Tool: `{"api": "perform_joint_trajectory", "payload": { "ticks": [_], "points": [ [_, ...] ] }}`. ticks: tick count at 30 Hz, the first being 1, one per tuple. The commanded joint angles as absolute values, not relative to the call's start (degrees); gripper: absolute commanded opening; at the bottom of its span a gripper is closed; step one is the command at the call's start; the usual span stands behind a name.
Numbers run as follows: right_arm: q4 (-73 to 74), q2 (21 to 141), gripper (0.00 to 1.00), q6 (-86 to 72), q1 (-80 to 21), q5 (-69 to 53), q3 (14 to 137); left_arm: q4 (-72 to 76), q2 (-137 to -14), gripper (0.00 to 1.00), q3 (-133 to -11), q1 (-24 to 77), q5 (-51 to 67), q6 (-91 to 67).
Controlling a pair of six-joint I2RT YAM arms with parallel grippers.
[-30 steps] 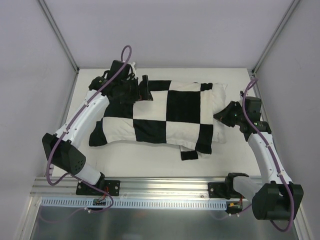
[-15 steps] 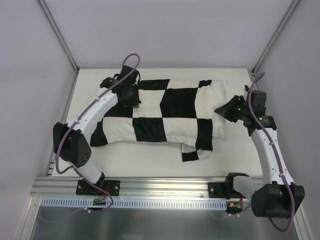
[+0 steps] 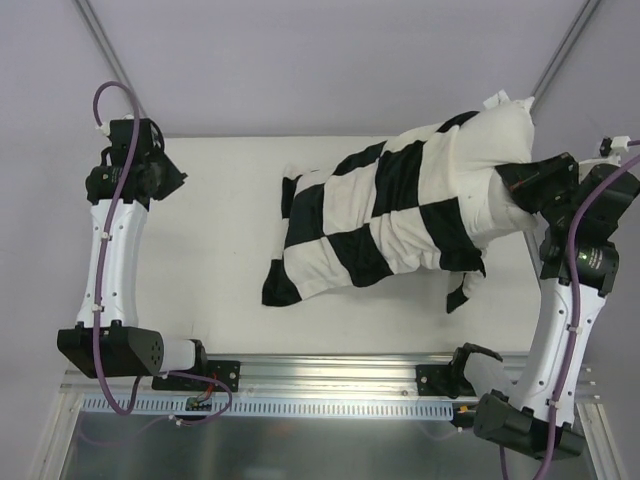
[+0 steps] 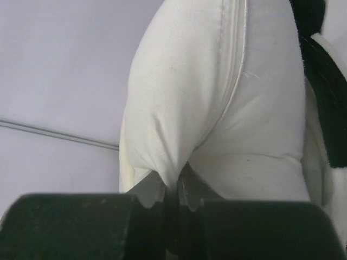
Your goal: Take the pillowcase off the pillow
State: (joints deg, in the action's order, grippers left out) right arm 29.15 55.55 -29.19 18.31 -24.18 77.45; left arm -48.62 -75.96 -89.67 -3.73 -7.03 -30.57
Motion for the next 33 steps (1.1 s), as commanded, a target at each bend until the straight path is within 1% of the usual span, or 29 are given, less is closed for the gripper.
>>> {"api": "perform_joint_trajectory", "payload": {
  "ticks": [1, 3, 5, 6, 7, 8, 9, 10, 11, 12, 15, 19, 21, 25, 26, 27, 28, 29, 31, 33],
  "points": [
    [23.29, 56.60, 0.01, -32.78, 18.46, -27.32, 75.35, -49.22, -76.02, 0.00, -89.92, -3.43, -0.81, -30.24],
    [22.33, 57.04, 0.01, -32.70, 18.37, -27.60, 72.00, -48.43, -76.29, 0.00, -87.73, -2.99, 4.20, -29.62],
    [22.32, 57.92, 0.01, -31.64, 18.37, -27.07, 68.84, -46.33, -75.77, 0.00, -82.99, -1.50, 7.80, -27.09],
    [22.32, 58.27, 0.01, -31.21, 18.37, -26.98, 68.21, -45.88, -75.41, 0.04, -81.23, 0.59, 10.61, -26.20],
    [22.32, 59.05, 0.01, -30.94, 18.37, -26.90, 67.86, -45.44, -75.06, 0.14, -77.56, 2.79, 11.68, -25.23],
    [22.41, 59.50, 0.01, -30.07, 18.46, -26.72, 67.68, -44.83, -74.36, 0.29, -75.87, 4.64, 12.12, -24.44],
    [22.33, 60.02, 0.01, -29.80, 18.46, -26.63, 67.68, -44.48, -73.92, 0.78, -74.02, 8.49, 12.13, -24.35],
    [22.32, 60.38, 0.01, -29.45, 18.46, -26.37, 67.76, -44.04, -73.48, 0.93, -70.52, 10.35, 12.30, -24.35],
    [22.24, 61.42, 0.01, -29.10, 18.37, -26.37, 68.02, -42.82, -72.78, 0.99, -68.92, 12.11, 12.48, -25.13],
    [22.24, 61.96, 0.01, -29.00, 18.37, -26.45, 68.20, -42.02, -72.51, 0.99, -67.34, 14.65, 12.57, -25.48],
    [21.71, 64.24, 0.01, -28.57, 18.37, -26.98, 69.08, -38.51, -72.25, 0.99, -60.93, 15.82, 12.13, -26.63],
    [21.71, 66.00, 0.01, -28.04, 18.37, -27.42, 69.79, -33.15, -73.03, 0.99, -57.31, 15.73, 9.94, -26.54],
    [21.62, 66.79, 0.01, -27.69, 18.37, -27.42, 69.96, -32.61, -75.14, 0.99, -57.65, 15.73, 7.13, -26.28],
    [21.71, 67.94, 0.01, -26.54, 18.54, -28.12, 69.96, -32.08, -74.28, 0.89, -57.75, 16.35, 2.47, -22.08],
    [21.62, 68.11, 0.01, -26.46, 18.72, -28.30, 69.79, -31.38, -73.66, 0.85, -57.31, 16.61, 0.81, -20.32],
    [21.62, 68.38, 0.01, -26.46, 18.72, -28.47, 69.70, -30.94, -73.04, 0.84, -56.52, 16.79, 0.62, -18.74],
    [21.62, 68.81, 0.01, -26.46, 18.72, -28.82, 69.61, -30.33, -71.99, 0.80, -56.08, 16.79, 1.05, -14.11],
    [21.45, 69.08, 0.01, -26.54, 18.72, -29.00, 69.52, -28.06, -71.20, 0.73, -55.47, 16.87, 2.27, -12.24],
    [20.83, 69.87, 0.01, -27.15, 18.81, -29.97, 69.52, -24.89, -68.05, 0.74, -52.57, 16.87, 3.16, -8.98],
    [20.39, 70.22, 0.01, -27.60, 18.72, -30.67, 69.52, -19.09, -65.67, 0.78, -48.89, 16.87, 4.83, -6.08]
  ]
}}
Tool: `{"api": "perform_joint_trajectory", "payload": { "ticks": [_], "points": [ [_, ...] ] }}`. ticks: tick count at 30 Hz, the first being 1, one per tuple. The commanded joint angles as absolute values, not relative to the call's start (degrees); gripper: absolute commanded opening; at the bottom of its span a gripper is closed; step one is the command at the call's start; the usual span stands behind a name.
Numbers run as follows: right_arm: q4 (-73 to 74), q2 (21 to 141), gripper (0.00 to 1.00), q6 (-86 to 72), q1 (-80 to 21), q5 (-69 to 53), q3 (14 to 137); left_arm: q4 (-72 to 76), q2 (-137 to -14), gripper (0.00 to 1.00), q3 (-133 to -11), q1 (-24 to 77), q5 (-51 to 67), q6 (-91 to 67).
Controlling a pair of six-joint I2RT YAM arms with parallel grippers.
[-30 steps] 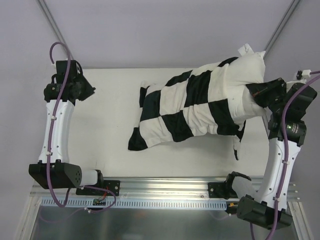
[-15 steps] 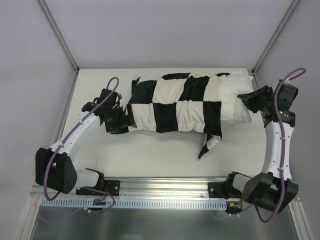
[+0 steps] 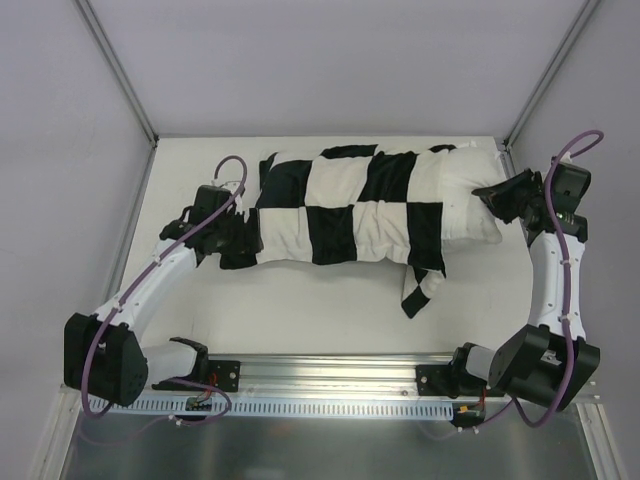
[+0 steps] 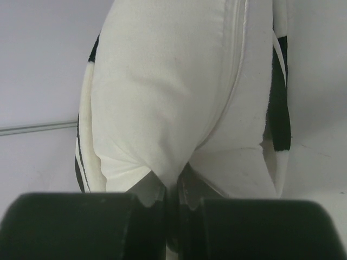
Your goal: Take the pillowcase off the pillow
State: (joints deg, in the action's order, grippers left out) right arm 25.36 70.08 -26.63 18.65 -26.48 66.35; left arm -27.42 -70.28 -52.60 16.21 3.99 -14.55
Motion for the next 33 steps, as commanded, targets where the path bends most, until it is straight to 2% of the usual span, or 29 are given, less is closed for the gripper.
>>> {"api": "perform_joint_trajectory", "payload": {
  "ticks": [1, 6, 13, 15, 18, 19, 20, 21, 28, 33],
  "points": [
    [20.22, 70.22, 0.01, -27.60, 18.72, -30.76, 69.61, -17.77, -64.09, 0.79, -47.91, 16.87, 5.01, -5.46],
    [20.13, 70.22, 0.01, -27.60, 18.81, -31.29, 69.52, -14.15, -65.91, 0.84, -46.58, 16.87, 5.27, -1.68],
    [20.04, 69.96, 0.01, -27.60, 18.81, -31.11, 68.47, -9.32, -74.34, 0.81, -46.93, 16.87, 4.13, -1.41],
    [20.13, 69.87, 0.01, -27.42, 18.72, -31.11, 68.47, -9.32, -75.76, 0.75, -47.20, 16.87, 4.13, -1.93],
    [20.04, 69.79, 0.01, -27.42, 18.72, -30.85, 68.38, -9.40, -76.38, 0.46, -47.29, 16.87, 1.67, -3.60],
    [20.13, 69.87, 0.01, -27.51, 18.72, -30.85, 68.55, -9.32, -75.94, 0.21, -47.11, 16.87, 1.50, -3.95],
    [20.04, 69.96, 0.01, -27.60, 18.72, -30.85, 68.55, -9.32, -75.50, 0.09, -46.85, 16.87, 0.45, -4.39],
    [20.04, 70.22, 0.01, -27.60, 18.72, -30.85, 68.64, -9.32, -74.19, 0.00, -46.76, 16.87, -1.04, -5.53],
    [20.13, 70.23, 0.01, -27.95, 18.90, -30.85, 70.31, -13.35, -64.61, 0.00, -46.84, 14.95, -17.92, -10.98],
    [20.04, 69.00, 0.01, -29.35, 19.60, -34.18, 72.50, -23.28, -60.38, 0.00, -53.51, -1.89, -18.28, -20.56]
  ]
}}
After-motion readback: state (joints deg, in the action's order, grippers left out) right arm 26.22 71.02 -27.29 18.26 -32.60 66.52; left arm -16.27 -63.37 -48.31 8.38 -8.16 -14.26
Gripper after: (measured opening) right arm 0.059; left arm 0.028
